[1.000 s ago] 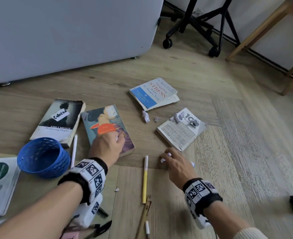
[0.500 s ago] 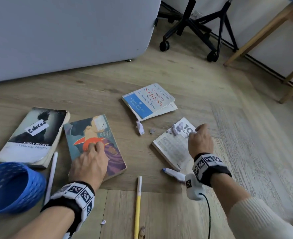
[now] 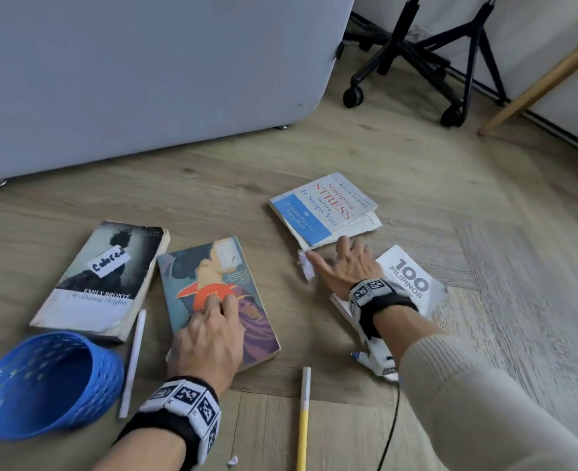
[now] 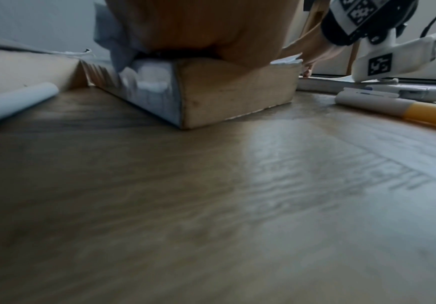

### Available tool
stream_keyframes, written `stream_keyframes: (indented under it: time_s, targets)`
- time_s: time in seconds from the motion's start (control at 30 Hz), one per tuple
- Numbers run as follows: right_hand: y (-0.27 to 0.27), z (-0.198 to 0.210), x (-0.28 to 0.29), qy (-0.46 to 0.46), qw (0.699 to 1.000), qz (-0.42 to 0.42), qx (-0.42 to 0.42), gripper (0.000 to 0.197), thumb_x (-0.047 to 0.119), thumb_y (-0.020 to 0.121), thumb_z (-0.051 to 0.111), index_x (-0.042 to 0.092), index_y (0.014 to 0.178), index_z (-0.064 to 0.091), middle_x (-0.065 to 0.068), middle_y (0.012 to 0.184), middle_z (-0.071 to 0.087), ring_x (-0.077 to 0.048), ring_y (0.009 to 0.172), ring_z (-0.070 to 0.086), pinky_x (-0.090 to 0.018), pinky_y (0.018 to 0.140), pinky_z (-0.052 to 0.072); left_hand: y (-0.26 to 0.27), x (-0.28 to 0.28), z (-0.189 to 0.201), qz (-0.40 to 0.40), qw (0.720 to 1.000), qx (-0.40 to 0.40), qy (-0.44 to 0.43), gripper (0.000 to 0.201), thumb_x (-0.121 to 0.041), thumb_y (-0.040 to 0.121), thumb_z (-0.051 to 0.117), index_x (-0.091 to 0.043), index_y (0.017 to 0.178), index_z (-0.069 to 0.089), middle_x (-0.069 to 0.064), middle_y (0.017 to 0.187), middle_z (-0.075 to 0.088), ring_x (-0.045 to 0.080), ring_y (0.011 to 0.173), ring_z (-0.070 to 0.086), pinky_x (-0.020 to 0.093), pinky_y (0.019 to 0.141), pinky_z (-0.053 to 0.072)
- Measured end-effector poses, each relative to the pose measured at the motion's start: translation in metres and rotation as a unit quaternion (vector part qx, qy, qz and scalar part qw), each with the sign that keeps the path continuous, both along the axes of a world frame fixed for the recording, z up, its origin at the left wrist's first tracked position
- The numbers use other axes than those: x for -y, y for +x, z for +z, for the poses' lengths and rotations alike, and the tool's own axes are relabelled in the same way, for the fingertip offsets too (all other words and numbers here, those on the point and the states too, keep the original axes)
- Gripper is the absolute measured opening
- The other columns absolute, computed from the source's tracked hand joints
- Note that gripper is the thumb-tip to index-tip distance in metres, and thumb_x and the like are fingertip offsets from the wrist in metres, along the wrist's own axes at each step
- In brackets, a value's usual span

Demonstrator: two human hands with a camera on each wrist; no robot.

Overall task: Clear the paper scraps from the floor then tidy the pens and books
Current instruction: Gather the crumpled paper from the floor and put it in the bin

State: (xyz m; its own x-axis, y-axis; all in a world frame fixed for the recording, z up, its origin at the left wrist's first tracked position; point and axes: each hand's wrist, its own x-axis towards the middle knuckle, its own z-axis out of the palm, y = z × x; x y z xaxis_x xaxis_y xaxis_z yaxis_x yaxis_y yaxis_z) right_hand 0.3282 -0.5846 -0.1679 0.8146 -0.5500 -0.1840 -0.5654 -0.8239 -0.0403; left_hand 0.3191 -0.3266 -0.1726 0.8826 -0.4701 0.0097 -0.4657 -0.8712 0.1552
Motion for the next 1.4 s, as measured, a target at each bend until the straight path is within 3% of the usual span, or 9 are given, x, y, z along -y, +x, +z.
stream_keyframes:
  time_s: [0.23, 0.4, 0.53, 0.6, 0.7, 0.83, 1.03, 1.27, 1.4]
  targets:
    - [0.013, -0.009, -0.055, -0.047, 0.997, 0.055, 0.006, 0.038, 0.044, 0.102, 0.026, 0.014, 0.120, 0.041, -0.013, 0.113, 0.050, -0.032, 0.090, 0.063, -0.034, 0.063, 0.038, 0.000, 0.001, 0.000, 0.002, 1.000, 0.002, 0.000, 0.020, -0.021, 0.077, 0.068, -0.014, 0.083, 0.050, 0.009, 0.073, 0.052, 0.027, 0.049, 0.057, 0.026, 0.038, 0.028]
    - [0.018, -0.001, -0.053, 0.035, 0.997, 0.059, 0.017, 0.031, 0.026, 0.105, 0.026, 0.005, 0.117, 0.045, -0.017, 0.115, 0.055, -0.034, 0.098, 0.063, -0.036, 0.073, 0.043, 0.000, 0.000, -0.001, -0.003, 1.000, 0.000, -0.013, 0.021, -0.019, 0.078, 0.069, -0.013, 0.084, 0.049, 0.011, 0.073, 0.052, 0.027, 0.049, 0.057, 0.027, 0.037, 0.033]
    - [0.009, 0.018, -0.016, 0.134, 0.981, -0.064, 0.129, 0.038, -0.003, 0.088, 0.036, 0.014, 0.110, 0.063, -0.017, 0.111, 0.066, -0.033, 0.100, 0.060, -0.034, 0.080, 0.047, -0.001, -0.001, 0.000, -0.002, 1.000, 0.000, -0.017, 0.022, -0.019, 0.075, 0.071, -0.012, 0.082, 0.052, 0.012, 0.072, 0.052, 0.028, 0.047, 0.056, 0.026, 0.036, 0.031]
    - [0.000, 0.029, 0.007, 0.143, 0.966, -0.141, 0.162, 0.039, -0.003, 0.084, 0.039, 0.015, 0.096, 0.071, -0.016, 0.105, 0.070, -0.030, 0.091, 0.061, -0.031, 0.073, 0.047, 0.000, 0.000, 0.000, 0.000, 1.000, 0.004, -0.023, 0.021, -0.016, 0.072, 0.072, -0.010, 0.079, 0.053, 0.013, 0.069, 0.051, 0.029, 0.045, 0.054, 0.025, 0.036, 0.026]
    - [-0.008, 0.040, 0.043, 0.108, 0.959, -0.221, 0.137, 0.035, 0.021, 0.093, 0.042, -0.001, 0.100, 0.068, -0.025, 0.105, 0.065, -0.037, 0.095, 0.060, -0.037, 0.080, 0.047, 0.000, 0.000, 0.001, -0.005, 1.000, 0.009, -0.026, 0.021, -0.015, 0.071, 0.073, -0.009, 0.078, 0.054, 0.013, 0.069, 0.050, 0.030, 0.044, 0.054, 0.024, 0.036, 0.025]
    - [-0.006, 0.037, 0.062, 0.082, 0.962, -0.240, 0.100, 0.057, 0.054, 0.086, 0.047, 0.003, 0.063, 0.056, -0.013, 0.068, 0.059, -0.025, 0.058, 0.050, -0.029, 0.051, 0.035, 0.000, -0.001, 0.001, -0.006, 1.000, 0.007, -0.025, 0.021, -0.016, 0.071, 0.072, -0.009, 0.079, 0.053, 0.013, 0.069, 0.050, 0.029, 0.045, 0.054, 0.024, 0.037, 0.026]
    - [0.009, 0.018, 0.067, 0.027, 0.990, -0.127, 0.063, 0.031, 0.031, 0.088, 0.062, 0.005, 0.104, 0.060, -0.014, 0.099, 0.066, -0.031, 0.094, 0.059, -0.033, 0.076, 0.043, -0.001, -0.001, 0.003, -0.003, 1.000, -0.001, -0.021, 0.021, -0.016, 0.072, 0.071, -0.010, 0.080, 0.053, 0.012, 0.071, 0.050, 0.028, 0.046, 0.054, 0.024, 0.037, 0.028]
    - [0.015, 0.004, 0.072, -0.003, 0.998, -0.068, 0.005, 0.021, 0.002, 0.090, 0.043, -0.001, 0.106, 0.056, -0.024, 0.103, 0.064, -0.036, 0.094, 0.060, -0.033, 0.070, 0.039, -0.001, 0.000, 0.000, -0.008, 1.000, -0.011, -0.016, 0.028, -0.019, 0.067, 0.077, -0.011, 0.083, 0.056, 0.013, 0.073, 0.054, 0.026, 0.046, 0.055, 0.023, 0.038, 0.023]
    - [0.011, 0.015, 0.059, 0.039, 0.994, -0.085, 0.064, 0.016, 0.011, 0.089, 0.044, -0.001, 0.092, 0.056, -0.020, 0.093, 0.062, -0.032, 0.080, 0.054, -0.032, 0.065, 0.035, 0.001, 0.000, -0.001, -0.006, 1.000, -0.010, -0.022, 0.028, -0.018, 0.066, 0.078, -0.012, 0.081, 0.056, 0.011, 0.072, 0.053, 0.026, 0.046, 0.055, 0.023, 0.037, 0.023]
